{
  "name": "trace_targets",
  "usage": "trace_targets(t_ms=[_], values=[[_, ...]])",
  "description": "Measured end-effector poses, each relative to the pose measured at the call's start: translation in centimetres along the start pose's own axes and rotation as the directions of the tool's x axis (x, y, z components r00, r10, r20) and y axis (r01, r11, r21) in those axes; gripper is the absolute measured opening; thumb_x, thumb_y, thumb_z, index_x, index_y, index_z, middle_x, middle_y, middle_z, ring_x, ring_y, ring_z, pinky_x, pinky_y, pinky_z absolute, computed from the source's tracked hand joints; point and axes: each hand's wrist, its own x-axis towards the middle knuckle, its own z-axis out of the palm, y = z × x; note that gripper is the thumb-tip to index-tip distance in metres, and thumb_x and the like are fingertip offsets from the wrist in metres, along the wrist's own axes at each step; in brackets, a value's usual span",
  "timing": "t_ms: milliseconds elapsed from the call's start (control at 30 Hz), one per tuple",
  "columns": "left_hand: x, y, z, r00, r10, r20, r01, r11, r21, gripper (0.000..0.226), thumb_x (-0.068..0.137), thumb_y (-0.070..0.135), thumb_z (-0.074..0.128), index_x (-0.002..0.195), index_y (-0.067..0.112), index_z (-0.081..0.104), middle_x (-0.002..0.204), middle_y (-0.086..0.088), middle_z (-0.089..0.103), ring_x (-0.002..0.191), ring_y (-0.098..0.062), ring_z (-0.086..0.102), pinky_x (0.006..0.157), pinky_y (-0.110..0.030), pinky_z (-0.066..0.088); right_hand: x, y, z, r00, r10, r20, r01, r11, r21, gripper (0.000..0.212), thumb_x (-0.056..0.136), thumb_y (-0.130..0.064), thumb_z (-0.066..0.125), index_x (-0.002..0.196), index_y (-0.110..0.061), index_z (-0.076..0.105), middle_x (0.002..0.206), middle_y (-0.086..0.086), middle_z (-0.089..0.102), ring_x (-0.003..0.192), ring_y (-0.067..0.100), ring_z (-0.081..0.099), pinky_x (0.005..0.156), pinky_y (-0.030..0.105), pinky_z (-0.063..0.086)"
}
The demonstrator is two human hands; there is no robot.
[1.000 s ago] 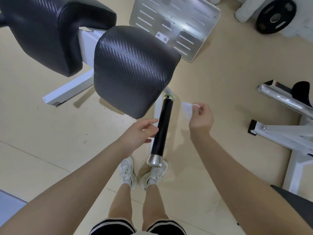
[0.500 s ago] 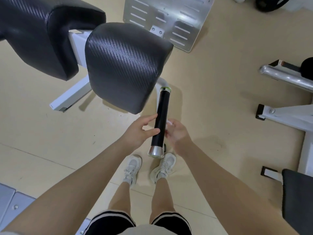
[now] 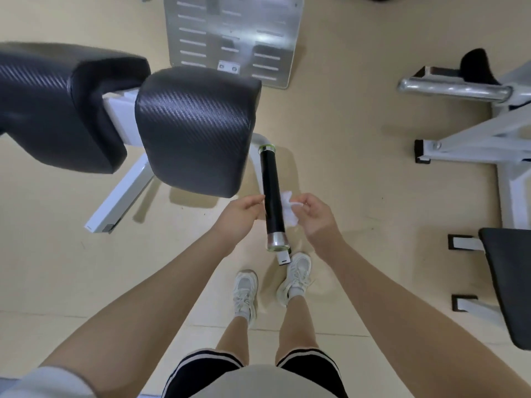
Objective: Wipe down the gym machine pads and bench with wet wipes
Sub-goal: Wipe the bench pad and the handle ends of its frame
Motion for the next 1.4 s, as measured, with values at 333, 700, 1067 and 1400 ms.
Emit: trace_targets(t_ms=[333,700,1067,1400], values=[[-7.6,10.3,4.9,0.860,0.285,0.422,-0.427,0.855,0.293,0.045,0.093,0.024,0.055,0.136,0.022,0.044,0.128,0.006,0.051,0.115,-0.006,0.048,0.090,-0.015,0.034,-11.0,-7.9,-10.4,0.995,0.026,-0.101,0.017,0.915,0.402,0.019,0.098,-0.014,0.041,0.089,-0.017,0.057,0.084,0.004,0.059,0.074,0.013,0.056,0.068,0.026,0.051],[-8.9,22.1,29.9,0.619,0.289,0.731,-0.572,0.803,0.167,0.004,0.091,0.020,0.057,0.088,0.018,0.059,0.086,0.006,0.063,0.078,-0.007,0.061,0.076,-0.021,0.046,-17.0,-9.0,-31.5,0.806,0.091,-0.585,0.263,0.830,0.492,0.018,0.098,-0.018,0.044,0.087,-0.013,0.058,0.086,0.004,0.062,0.076,0.016,0.060,0.060,0.027,0.051],[-4.1,35.8,57.9,0.659,0.347,0.668,-0.553,0.825,0.117,0.015,0.095,0.015,0.050,0.082,0.017,0.058,0.077,0.003,0.065,0.072,-0.007,0.061,0.074,-0.022,0.048,-13.6,-11.7,-63.4,0.843,-0.009,-0.539,0.283,0.858,0.429,0.006,0.090,-0.008,0.057,0.093,-0.010,0.062,0.089,0.005,0.065,0.082,0.017,0.063,0.071,0.025,0.055],[7.1,45.7,74.9,0.639,0.312,0.703,-0.610,0.763,0.216,0.012,0.093,0.017,0.053,0.086,0.014,0.062,0.080,0.001,0.067,0.076,-0.010,0.064,0.082,-0.027,0.050,-3.8,-9.8,-82.2,0.792,0.072,-0.606,0.161,0.933,0.322,0.006,0.088,-0.007,0.059,0.093,-0.008,0.063,0.080,0.002,0.061,0.072,0.012,0.057,0.063,0.018,0.050]])
